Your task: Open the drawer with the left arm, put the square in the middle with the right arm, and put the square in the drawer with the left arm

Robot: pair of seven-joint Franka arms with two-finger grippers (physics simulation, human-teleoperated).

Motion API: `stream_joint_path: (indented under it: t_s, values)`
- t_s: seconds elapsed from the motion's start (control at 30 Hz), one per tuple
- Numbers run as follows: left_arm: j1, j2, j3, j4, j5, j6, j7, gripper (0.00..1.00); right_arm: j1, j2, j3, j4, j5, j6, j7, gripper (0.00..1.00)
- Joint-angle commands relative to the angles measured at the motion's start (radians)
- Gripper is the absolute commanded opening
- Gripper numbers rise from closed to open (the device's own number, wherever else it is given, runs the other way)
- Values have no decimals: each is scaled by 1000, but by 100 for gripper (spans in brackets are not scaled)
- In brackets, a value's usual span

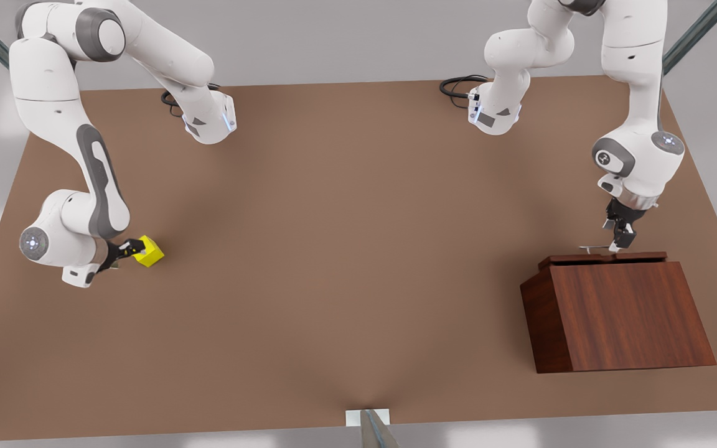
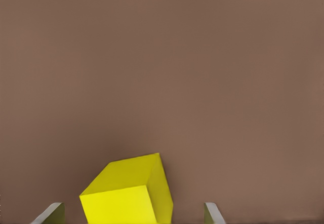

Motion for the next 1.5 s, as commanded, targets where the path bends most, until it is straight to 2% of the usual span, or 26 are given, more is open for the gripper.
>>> stream_joint_path:
  t_s: [0.0,0.03,0.13,0.17,0.3,0.77,0.9,1.13,1.3,1.47]
  values:
    - [-4,-6,-3,0,-32,7,141,89,0,-1,0,2,2,-1,633,100]
    - [-6,-6,-3,0,-32,2,141,89,11,1,0,2,2,-1,744,100]
    - [-24,-6,-6,0,-32,-1,131,89,-4,2,0,5,2,22,778,100]
    - [-32,-5,-9,0,-30,-1,127,89,-7,1,0,6,2,20,911,100]
    - [-38,-2,-9,-9,-32,-3,124,89,-26,1,0,2,2,7,1129,100]
    - [-34,-14,24,-26,-33,-29,78,87,-63,2,0,-29,27,-32,1371,100]
    - [-34,-12,24,-35,-33,-29,36,87,-60,2,2,-49,30,-38,1525,100]
    - [-35,-29,28,-35,-33,-88,29,88,-40,1,2,-69,45,-58,1525,100]
    - [-35,-31,37,-35,-33,-119,32,87,-46,1,0,-44,42,-96,1114,100]
    - [-37,-57,47,-35,-33,-170,35,87,-43,1,0,-49,42,-109,1086,100]
